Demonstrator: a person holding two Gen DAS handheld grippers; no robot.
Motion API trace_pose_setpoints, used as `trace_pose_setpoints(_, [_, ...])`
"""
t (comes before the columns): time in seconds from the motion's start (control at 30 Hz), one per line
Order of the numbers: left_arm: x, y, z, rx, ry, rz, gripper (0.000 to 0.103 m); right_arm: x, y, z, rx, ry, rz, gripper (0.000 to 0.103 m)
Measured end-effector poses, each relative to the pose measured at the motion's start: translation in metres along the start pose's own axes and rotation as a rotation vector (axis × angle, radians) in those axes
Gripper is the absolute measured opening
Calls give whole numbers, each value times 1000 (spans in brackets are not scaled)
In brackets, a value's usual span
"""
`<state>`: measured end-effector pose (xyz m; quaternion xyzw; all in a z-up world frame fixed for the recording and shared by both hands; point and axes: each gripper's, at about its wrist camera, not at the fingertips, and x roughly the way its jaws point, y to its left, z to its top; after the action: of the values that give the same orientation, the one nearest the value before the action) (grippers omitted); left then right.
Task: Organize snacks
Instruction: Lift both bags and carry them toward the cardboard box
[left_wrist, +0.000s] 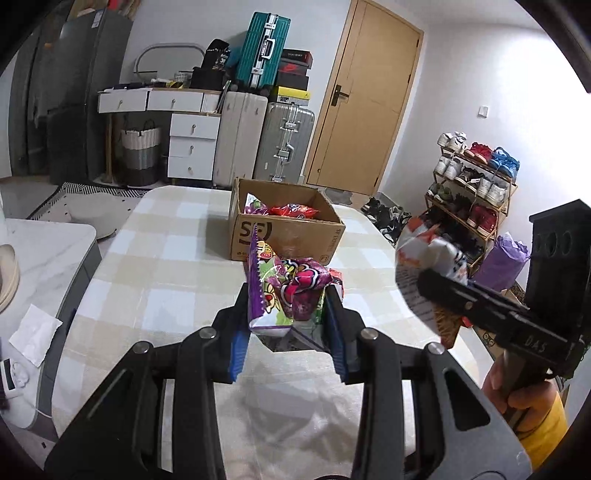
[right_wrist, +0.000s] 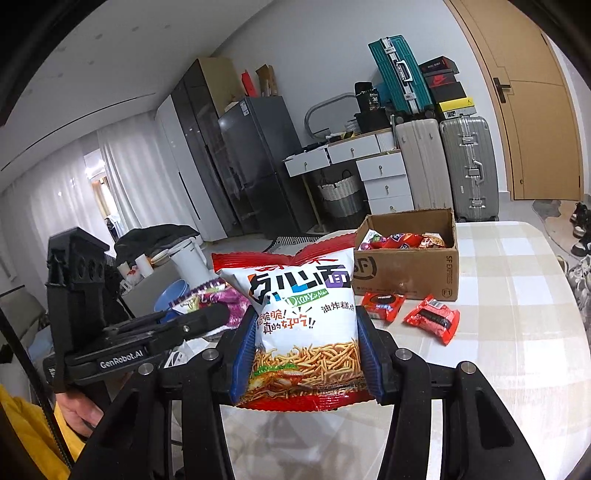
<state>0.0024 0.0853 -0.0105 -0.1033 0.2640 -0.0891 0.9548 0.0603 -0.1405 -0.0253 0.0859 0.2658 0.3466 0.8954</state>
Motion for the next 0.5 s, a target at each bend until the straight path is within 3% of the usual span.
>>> trace_pose_setpoints(0.27, [-16,-16,1,23,-13,6,33,-2,-4,-1,6,-12,-4,50])
trace_pose_setpoints(0.5, [-1,-18,6,29,10,10,33,0,-12,1,24,-20,-27,50])
